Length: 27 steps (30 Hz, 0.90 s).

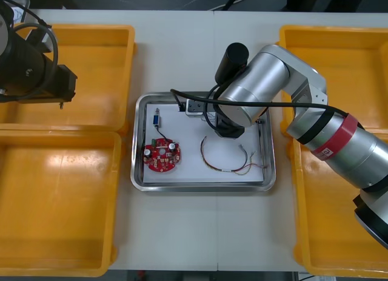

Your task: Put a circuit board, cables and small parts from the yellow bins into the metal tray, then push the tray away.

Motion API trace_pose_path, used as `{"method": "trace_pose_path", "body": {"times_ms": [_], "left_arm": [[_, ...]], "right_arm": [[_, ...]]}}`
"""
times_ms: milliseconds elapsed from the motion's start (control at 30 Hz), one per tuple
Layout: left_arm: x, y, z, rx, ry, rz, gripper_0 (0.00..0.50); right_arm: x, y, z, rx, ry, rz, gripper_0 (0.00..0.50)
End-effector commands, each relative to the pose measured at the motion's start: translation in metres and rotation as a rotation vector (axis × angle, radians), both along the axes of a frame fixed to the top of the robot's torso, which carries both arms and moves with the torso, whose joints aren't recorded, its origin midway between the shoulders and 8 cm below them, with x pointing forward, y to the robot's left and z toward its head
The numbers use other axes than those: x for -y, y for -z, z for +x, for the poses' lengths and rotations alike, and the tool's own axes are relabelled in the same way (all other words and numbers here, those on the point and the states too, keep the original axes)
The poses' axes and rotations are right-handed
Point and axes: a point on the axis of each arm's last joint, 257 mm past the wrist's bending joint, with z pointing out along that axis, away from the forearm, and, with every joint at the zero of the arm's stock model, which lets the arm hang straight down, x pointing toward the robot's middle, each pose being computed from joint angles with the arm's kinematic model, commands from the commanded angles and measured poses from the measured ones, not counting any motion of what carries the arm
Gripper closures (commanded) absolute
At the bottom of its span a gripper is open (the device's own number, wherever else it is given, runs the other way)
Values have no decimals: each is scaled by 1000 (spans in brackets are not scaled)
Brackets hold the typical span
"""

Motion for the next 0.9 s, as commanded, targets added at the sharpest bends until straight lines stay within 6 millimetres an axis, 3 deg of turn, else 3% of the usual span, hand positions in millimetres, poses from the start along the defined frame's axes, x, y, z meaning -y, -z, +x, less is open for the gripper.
{"method": "trace_pose_path", "body": {"times_ms": [33,267,333,367,467,567,900], "left_arm": [[-16,-9,-4,23,-55,30,500],[-16,-8,-4,18,-53,30,500],[-16,-8,-4,20,-53,31,500],[-16,-8,-4,19,-54,29,500],[-16,-8,-4,19,-54,31,500],[-16,-8,-4,20,-53,31,500],[-16,-8,-4,18,-53,30,500]], "right_arm": [[-21,-20,8,35,-53,0,500],[-19,-17,7,23,-56,-4,491],[-20,-18,7,25,-58,-2,399],[-20,-19,8,28,-57,-2,302],[-20,-20,8,29,-58,-2,92],[-22,-21,8,26,-60,4,0],[-15,-39,1,-16,-31,39,0]]}}
